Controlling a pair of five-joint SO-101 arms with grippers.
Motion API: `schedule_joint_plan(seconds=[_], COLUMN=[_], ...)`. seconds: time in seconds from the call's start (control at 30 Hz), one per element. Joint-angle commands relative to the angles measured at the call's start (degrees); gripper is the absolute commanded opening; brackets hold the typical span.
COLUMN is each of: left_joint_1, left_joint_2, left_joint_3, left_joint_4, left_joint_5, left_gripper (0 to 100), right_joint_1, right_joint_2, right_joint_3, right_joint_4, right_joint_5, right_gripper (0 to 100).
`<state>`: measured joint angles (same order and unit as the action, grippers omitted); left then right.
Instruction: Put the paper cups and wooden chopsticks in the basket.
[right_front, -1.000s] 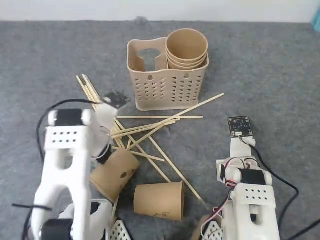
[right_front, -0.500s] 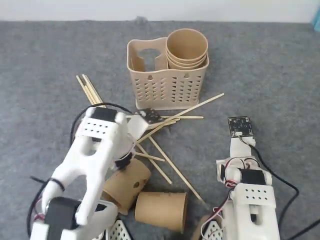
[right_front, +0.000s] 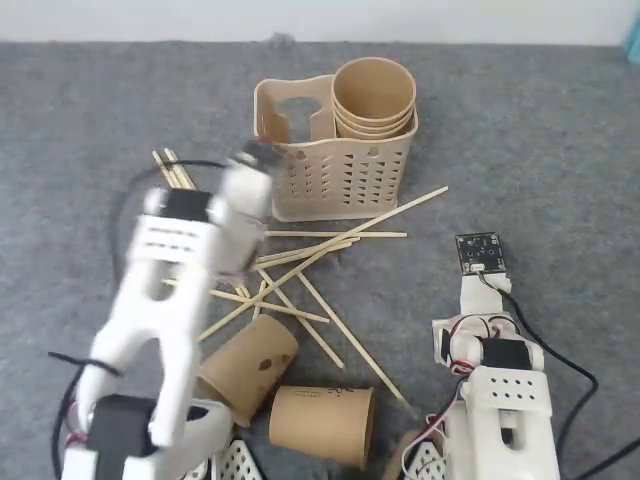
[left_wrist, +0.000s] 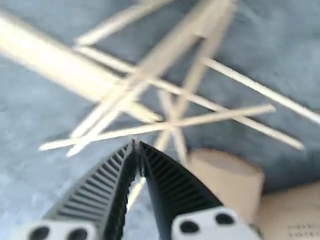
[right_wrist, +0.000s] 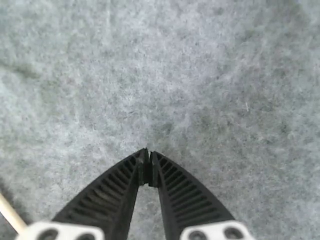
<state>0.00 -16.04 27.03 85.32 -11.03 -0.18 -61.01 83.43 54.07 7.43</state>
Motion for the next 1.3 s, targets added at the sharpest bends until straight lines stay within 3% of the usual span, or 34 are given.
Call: schedule_joint_plan(seconds=[0.0, 0.23, 0.47, 0.6, 0.8, 0.9, 1.0, 1.13, 1.27], left_joint_1=[-16.2, -44.6, -70.6, -79.6, -86.7, -88.0, -88.9, -91.4, -92.8], left_joint_2=[-6.6, -15.4, -16.3, -16.2, -15.1, -8.9, 3.1, 21.7, 38.2], left_joint_3=[-7.9, -6.2, 3.4, 10.5, 18.9, 15.7, 7.3, -12.1, -31.9], left_joint_4=[3.3, -2.0, -25.7, -38.2, -53.9, -54.6, -53.3, -43.8, -33.3], left_joint_5=[1.1, -4.3, -7.6, -7.6, -9.1, -9.1, -9.1, -8.9, -8.9], left_gripper=[1, 1, 5, 11, 11, 11, 11, 11, 11], right_joint_1=[-0.2, -0.2, -10.6, -14.7, -24.0, -32.1, -40.8, -52.4, -62.6], right_joint_2=[-1.2, -1.2, -1.3, -1.3, -1.3, -1.3, -1.3, -1.3, -1.1], right_joint_3=[-0.4, -0.6, -1.2, -7.6, -22.9, -28.8, -32.6, -33.9, -33.9], right_joint_4=[-0.7, -1.0, -1.4, -0.2, 11.0, 18.7, 24.7, 26.2, 21.1], right_joint_5=[0.7, 0.7, 0.9, 4.7, 7.4, 7.2, 7.1, 6.9, -0.1], right_gripper=[0.9, 0.9, 1.0, 1.0, 1.1, 3.9, 14.2, 24.7, 25.9])
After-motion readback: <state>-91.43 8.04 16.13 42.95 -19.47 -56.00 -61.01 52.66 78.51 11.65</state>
